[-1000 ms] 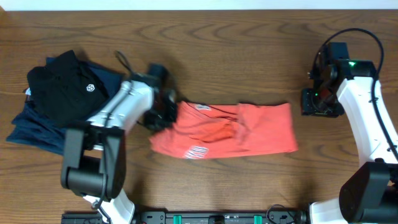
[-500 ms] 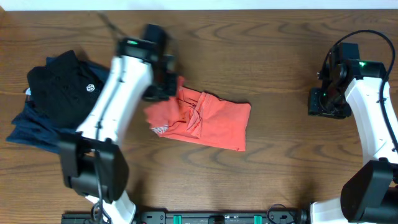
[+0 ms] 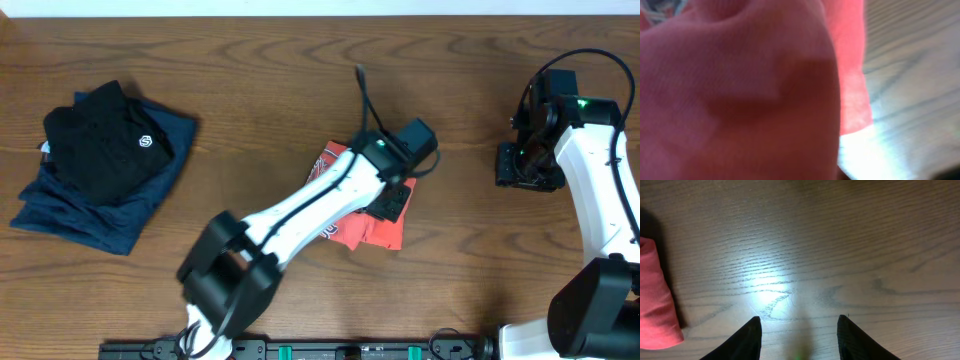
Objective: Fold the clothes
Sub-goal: 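Fold the left part over toward the right with the left gripper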
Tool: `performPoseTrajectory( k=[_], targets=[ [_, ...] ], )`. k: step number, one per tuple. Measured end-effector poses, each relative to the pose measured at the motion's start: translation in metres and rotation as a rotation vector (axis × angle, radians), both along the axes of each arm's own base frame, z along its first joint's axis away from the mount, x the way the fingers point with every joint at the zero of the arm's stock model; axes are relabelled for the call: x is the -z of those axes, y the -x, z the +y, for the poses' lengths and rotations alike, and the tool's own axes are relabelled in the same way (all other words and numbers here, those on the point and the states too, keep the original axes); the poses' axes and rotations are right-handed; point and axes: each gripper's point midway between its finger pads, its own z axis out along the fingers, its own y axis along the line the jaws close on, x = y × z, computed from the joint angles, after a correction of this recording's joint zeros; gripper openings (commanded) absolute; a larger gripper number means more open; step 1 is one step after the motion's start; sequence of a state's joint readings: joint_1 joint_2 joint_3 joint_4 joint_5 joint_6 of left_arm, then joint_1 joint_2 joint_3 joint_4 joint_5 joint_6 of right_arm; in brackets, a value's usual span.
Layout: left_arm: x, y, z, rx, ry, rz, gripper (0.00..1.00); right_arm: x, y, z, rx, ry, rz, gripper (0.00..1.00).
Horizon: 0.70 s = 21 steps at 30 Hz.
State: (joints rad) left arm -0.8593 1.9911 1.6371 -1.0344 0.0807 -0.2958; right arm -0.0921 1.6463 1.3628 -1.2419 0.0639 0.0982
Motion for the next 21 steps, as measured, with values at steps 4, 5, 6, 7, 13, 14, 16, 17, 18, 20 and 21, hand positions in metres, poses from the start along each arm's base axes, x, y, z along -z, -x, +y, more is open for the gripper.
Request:
performPoseTrajectory(
  k=[4,5,6,7,13,14,16,17,18,20,21],
  targets=[
    [0.017,-0.001,0.001,-0.019,-0.034,0.019,0.44,0.0,0.0,0.0,0.0,0.0,0.0,0.47],
    [0.017,-0.001,0.001,-0.019,-0.031,0.018,0.44,0.0,0.0,0.0,0.0,0.0,0.0,0.47],
    [0.015,-0.001,-0.001,-0.019,-0.021,0.018,0.45,0.0,0.0,0.0,0.0,0.0,0.0,0.47],
    [0.014,-0.001,-0.002,-0.018,-0.014,0.018,0.45,0.0,0.0,0.0,0.0,0.0,0.0,0.5],
    [-0.014,-0.013,-0.003,-0.016,0.045,-0.03,0.51,0.0,-0.003,0.009,-0.02,-0.051,-0.011,0.59],
    [-0.025,-0.019,0.0,-0.029,0.063,-0.051,0.54,0.0,-0.003,0.014,-0.038,-0.08,-0.015,0.59],
    [-0.055,-0.037,0.012,-0.07,0.115,-0.115,0.57,-0.001,-0.005,0.028,-0.085,-0.154,-0.023,0.59],
    [-0.073,-0.047,0.021,-0.102,0.143,-0.151,0.6,-0.001,-0.005,0.036,-0.115,-0.19,-0.028,0.59],
    [-0.094,-0.059,0.036,-0.146,0.176,-0.193,0.62,-0.002,-0.005,0.044,-0.147,-0.227,-0.032,0.59],
    [-0.124,-0.073,0.063,-0.216,0.213,-0.256,0.63,-0.005,-0.004,0.066,-0.227,-0.305,-0.039,0.59],
    [-0.139,-0.08,0.081,-0.26,0.226,-0.285,0.63,-0.007,-0.003,0.081,-0.283,-0.352,-0.046,0.59]
  ],
)
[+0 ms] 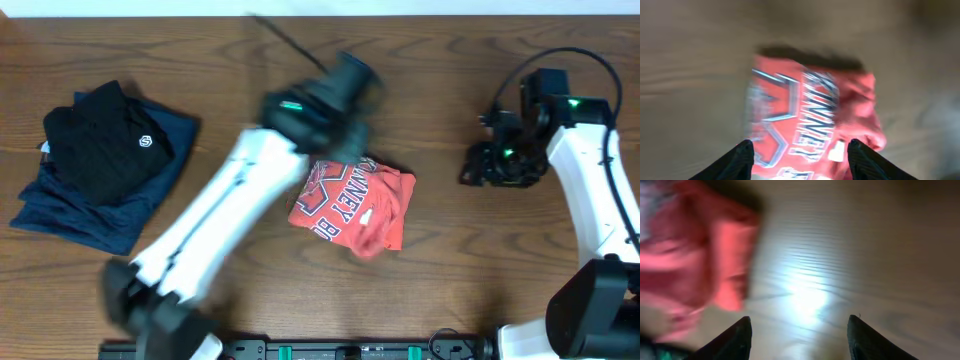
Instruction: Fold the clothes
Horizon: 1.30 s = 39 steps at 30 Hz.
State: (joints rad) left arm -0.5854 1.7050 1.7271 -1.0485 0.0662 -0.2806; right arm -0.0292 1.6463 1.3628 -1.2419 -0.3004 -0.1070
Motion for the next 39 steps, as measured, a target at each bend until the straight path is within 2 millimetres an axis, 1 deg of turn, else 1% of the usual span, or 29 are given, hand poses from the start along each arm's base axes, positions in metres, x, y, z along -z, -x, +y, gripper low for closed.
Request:
performPoseTrajectory(
  k=[2,3,5,6,8,9,12,13,15,17,18,20,21,23,24,25,27,29,31,33,35,37,39],
  targets=[
    [-0.021,-0.009,0.036,-0.088,0.013,-0.035,0.64,-0.004,0.002,0.029,-0.102,-0.076,-0.02,0.58],
    [-0.026,-0.012,0.051,-0.127,0.01,-0.04,0.64,-0.007,0.004,0.045,-0.157,-0.113,-0.032,0.59],
    [-0.027,-0.017,0.076,-0.189,0.004,-0.03,0.64,-0.012,0.007,0.076,-0.258,-0.173,-0.063,0.59],
    [-0.024,-0.02,0.086,-0.218,0.001,-0.017,0.64,-0.014,0.008,0.089,-0.302,-0.196,-0.078,0.6],
    [-0.014,-0.024,0.1,-0.255,0.001,0.015,0.64,-0.016,0.012,0.111,-0.376,-0.219,-0.102,0.63],
    [-0.008,-0.024,0.106,-0.27,-0.001,0.033,0.64,-0.017,0.014,0.123,-0.417,-0.221,-0.117,0.66],
    [0.012,-0.023,0.116,-0.299,-0.007,0.097,0.64,-0.012,0.017,0.142,-0.487,-0.161,-0.148,0.71],
    [0.017,-0.022,0.118,-0.302,-0.011,0.113,0.64,-0.011,0.017,0.145,-0.5,-0.134,-0.157,0.74],
    [0.023,-0.022,0.118,-0.302,-0.014,0.13,0.64,-0.008,0.016,0.15,-0.517,-0.078,-0.179,0.77],
    [0.025,-0.021,0.117,-0.299,-0.01,0.136,0.64,-0.005,0.012,0.153,-0.527,-0.029,-0.203,0.77],
    [0.024,-0.021,0.116,-0.298,-0.008,0.137,0.64,-0.002,0.011,0.155,-0.531,-0.008,-0.209,0.74],
    [0.024,-0.021,0.115,-0.296,-0.003,0.139,0.64,0.004,0.01,0.156,-0.536,0.019,-0.204,0.63],
    [0.024,-0.021,0.115,-0.295,-0.002,0.139,0.64,0.009,0.008,0.156,-0.534,0.032,-0.197,0.59],
    [0.024,-0.021,0.115,-0.295,-0.001,0.139,0.64,0.02,0.005,0.155,-0.526,0.054,-0.173,0.41],
    [0.024,-0.021,0.115,-0.294,0.0,0.14,0.64,0.027,0.003,0.154,-0.514,0.068,-0.159,0.27],
    [0.024,-0.021,0.115,-0.294,0.0,0.14,0.64,0.034,0.0,0.152,-0.505,0.089,-0.15,0.03],
    [0.024,-0.021,0.115,-0.294,0.0,0.14,0.64,0.049,-0.009,0.143,-0.457,0.164,-0.138,0.01],
    [0.024,-0.021,0.114,-0.294,0.001,0.141,0.64,0.061,-0.022,0.127,-0.356,0.265,-0.131,0.01],
    [0.024,-0.021,0.115,-0.294,0.0,0.14,0.64,0.066,-0.036,0.107,-0.223,0.353,-0.147,0.01],
    [0.024,-0.021,0.115,-0.294,0.0,0.14,0.64,0.063,-0.054,0.09,-0.109,0.391,-0.189,0.06],
    [0.024,-0.02,0.115,-0.294,0.0,0.141,0.64,0.06,-0.071,0.07,0.001,0.415,-0.226,0.11],
    [0.024,-0.02,0.115,-0.294,0.0,0.142,0.64,0.058,-0.079,0.049,0.08,0.439,-0.232,0.17],
    [0.024,-0.02,0.115,-0.294,0.0,0.142,0.65,0.058,-0.083,0.034,0.138,0.457,-0.229,0.35]
  ],
)
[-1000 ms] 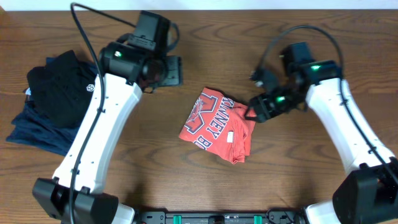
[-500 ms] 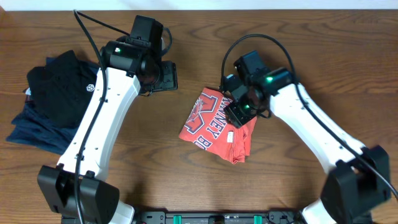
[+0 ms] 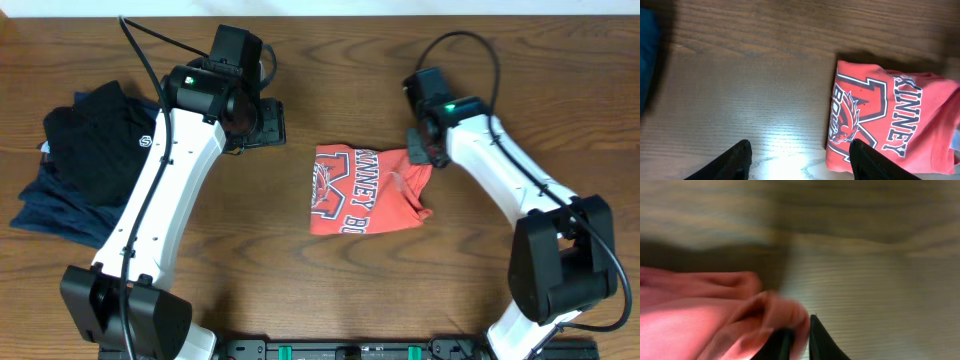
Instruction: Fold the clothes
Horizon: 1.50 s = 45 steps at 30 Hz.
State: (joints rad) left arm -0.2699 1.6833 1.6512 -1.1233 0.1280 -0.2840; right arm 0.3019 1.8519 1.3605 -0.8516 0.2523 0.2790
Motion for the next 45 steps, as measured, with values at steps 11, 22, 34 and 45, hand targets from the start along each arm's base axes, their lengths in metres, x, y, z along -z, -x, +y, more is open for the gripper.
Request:
performPoseTrajectory(
  k=[11,22,34,45],
  targets=[
    [-0.001,-0.003,-0.001,0.013,-0.001,-0.013,0.72,0.003,0.027,-0.013,0.022,0.002,0.119,0.35],
    [0.047,-0.044,-0.058,0.274,0.052,-0.06,0.73,-0.043,0.073,0.046,-0.138,-0.333,0.205,0.36],
    [0.181,-0.022,-0.092,0.396,0.015,0.24,0.64,0.016,0.116,0.078,-0.262,-0.427,0.309,0.47],
    [0.18,0.065,-0.06,0.233,-0.066,0.663,0.58,0.039,0.031,0.029,-0.17,-0.263,-0.086,0.63]
  ],
)
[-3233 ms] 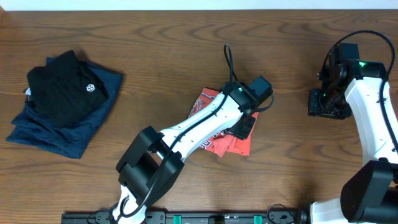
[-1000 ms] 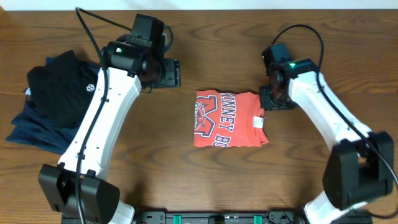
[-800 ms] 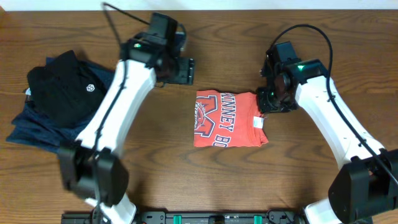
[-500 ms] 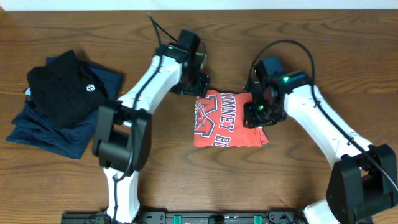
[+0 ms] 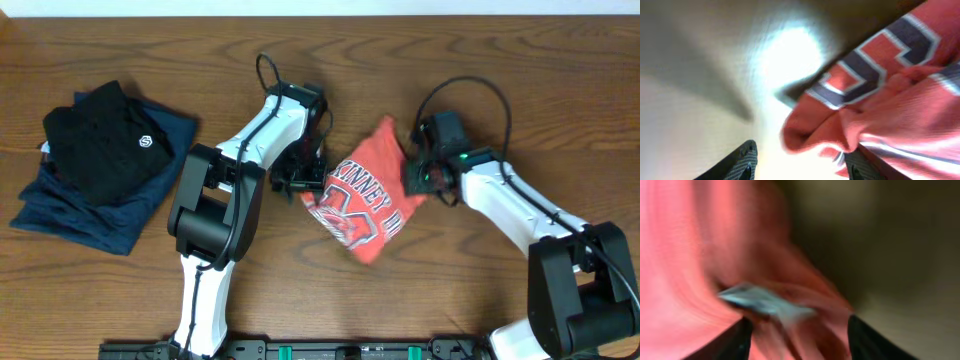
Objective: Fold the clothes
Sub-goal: 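Grasp the folded red shirt with the left gripper and lift it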
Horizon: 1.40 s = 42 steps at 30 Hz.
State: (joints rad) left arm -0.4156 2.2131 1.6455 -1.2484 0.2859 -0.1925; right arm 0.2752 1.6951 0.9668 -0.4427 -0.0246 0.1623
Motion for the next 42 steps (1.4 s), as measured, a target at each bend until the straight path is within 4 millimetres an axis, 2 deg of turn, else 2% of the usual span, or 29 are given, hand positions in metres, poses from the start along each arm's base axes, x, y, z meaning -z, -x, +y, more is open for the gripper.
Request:
performPoseTrajectory(
  k=[2,3,6,9,11,12,16,19,23,29,31,36,38,40,42],
  targets=[
    [-0.002,0.006,0.003,-0.052,-0.034,0.03,0.58,-0.011,-0.024,-0.015,0.043,0.019,-0.089,0.65],
    [-0.003,0.007,0.003,-0.072,-0.045,0.035,0.58,-0.014,-0.029,-0.022,0.061,0.03,-0.106,0.66],
    [-0.005,0.002,0.001,-0.127,-0.056,0.014,0.6,-0.024,-0.035,-0.038,0.095,0.067,-0.098,0.66],
    [-0.016,-0.017,-0.004,-0.153,-0.022,-0.098,0.74,-0.034,-0.033,-0.043,0.089,0.1,-0.067,0.67],
    [-0.034,-0.038,-0.01,-0.157,0.023,-0.223,0.95,-0.038,-0.029,-0.046,0.083,0.118,-0.038,0.68],
    [-0.044,-0.047,-0.013,-0.151,0.053,-0.28,0.99,-0.039,-0.026,-0.047,0.082,0.127,-0.023,0.69],
    [-0.09,-0.084,-0.031,-0.087,0.193,-0.521,0.98,-0.037,-0.015,-0.051,0.074,0.154,0.027,0.7],
    [-0.102,-0.092,-0.051,0.018,0.322,-0.58,0.98,-0.034,-0.008,-0.053,0.071,0.163,0.058,0.71],
    [-0.086,-0.09,-0.072,0.108,0.438,-0.535,0.98,-0.032,0.001,-0.055,0.068,0.174,0.096,0.72],
    [-0.032,-0.101,-0.094,0.157,0.538,-0.483,0.98,-0.03,0.01,-0.057,0.065,0.183,0.133,0.71],
    [-0.02,-0.103,-0.099,0.16,0.556,-0.476,0.98,-0.029,0.013,-0.057,0.064,0.185,0.143,0.71],
    [-0.012,-0.101,-0.11,0.167,0.626,-0.453,1.0,-0.029,0.015,-0.058,0.063,0.188,0.153,0.71],
    [-0.012,-0.098,-0.115,0.172,0.647,-0.44,0.83,-0.029,0.015,-0.058,0.063,0.188,0.153,0.71],
    [-0.008,-0.091,-0.123,0.179,0.661,-0.415,0.53,-0.029,0.015,-0.058,0.063,0.188,0.153,0.7],
    [-0.001,-0.084,-0.131,0.194,0.667,-0.391,0.13,-0.029,0.015,-0.058,0.063,0.188,0.153,0.7]
  ],
)
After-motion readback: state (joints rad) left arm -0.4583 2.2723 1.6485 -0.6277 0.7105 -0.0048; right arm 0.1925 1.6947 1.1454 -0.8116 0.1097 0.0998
